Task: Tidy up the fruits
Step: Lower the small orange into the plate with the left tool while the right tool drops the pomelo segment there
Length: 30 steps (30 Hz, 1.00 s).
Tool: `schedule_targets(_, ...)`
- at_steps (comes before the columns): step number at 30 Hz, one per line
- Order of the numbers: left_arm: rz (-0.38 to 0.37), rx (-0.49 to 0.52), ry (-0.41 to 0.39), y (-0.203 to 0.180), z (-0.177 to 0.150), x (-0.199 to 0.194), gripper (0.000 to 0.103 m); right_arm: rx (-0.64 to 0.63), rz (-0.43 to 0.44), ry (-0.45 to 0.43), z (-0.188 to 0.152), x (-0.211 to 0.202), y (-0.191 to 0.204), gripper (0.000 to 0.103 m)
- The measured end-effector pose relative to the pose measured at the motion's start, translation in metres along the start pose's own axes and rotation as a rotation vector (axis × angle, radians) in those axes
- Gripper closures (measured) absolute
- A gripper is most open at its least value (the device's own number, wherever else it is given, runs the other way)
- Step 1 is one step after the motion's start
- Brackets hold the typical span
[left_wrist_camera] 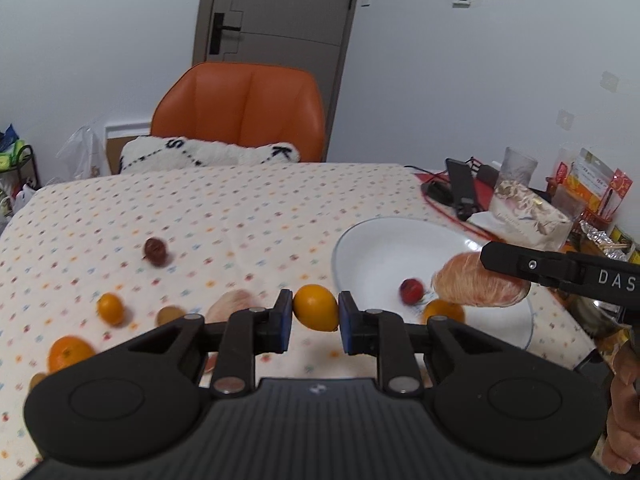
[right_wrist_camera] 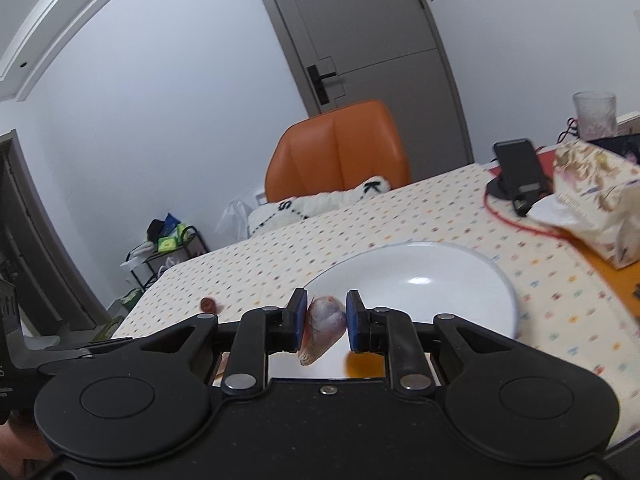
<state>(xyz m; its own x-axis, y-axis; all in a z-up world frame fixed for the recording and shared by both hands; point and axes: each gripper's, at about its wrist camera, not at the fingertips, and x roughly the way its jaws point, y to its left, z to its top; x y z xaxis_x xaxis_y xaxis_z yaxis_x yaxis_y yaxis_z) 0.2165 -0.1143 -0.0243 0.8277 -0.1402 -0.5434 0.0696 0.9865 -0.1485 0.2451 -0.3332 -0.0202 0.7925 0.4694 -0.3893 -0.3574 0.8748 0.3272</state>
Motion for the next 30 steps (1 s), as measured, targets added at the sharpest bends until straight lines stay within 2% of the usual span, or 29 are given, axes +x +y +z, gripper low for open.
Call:
schedule_targets(11,-0.06,0.053,0.039,-0.038,-0.002,0.033,0.081,0.056,-0.074,-0.012,-0.002,-0.004,-0.047,0.084)
schedule_targets(18,-0.062,0.067,0.052,-0.044,0.002,0.046,0.081,0.072,-0.069,0.006,-0.005,0.01,-0.055,0.088)
schedule_targets(24,-0.031,0.064,0.062,-0.042,0.004,0.046,0.076,0.064,-0.065,-0.014,-0.003,0.011,-0.05,0.064)
schedule_targets(26,-0.021,0.063,0.064,-0.041,0.004,0.044,0.071,0.063,-0.066,-0.015,-0.003,0.009,-0.048,0.055)
schedule_targets(30,-0.011,0.068,0.057,-0.039,0.003,0.037,0.061,0.058,-0.084,-0.014,-0.006,0.005,-0.044,0.046)
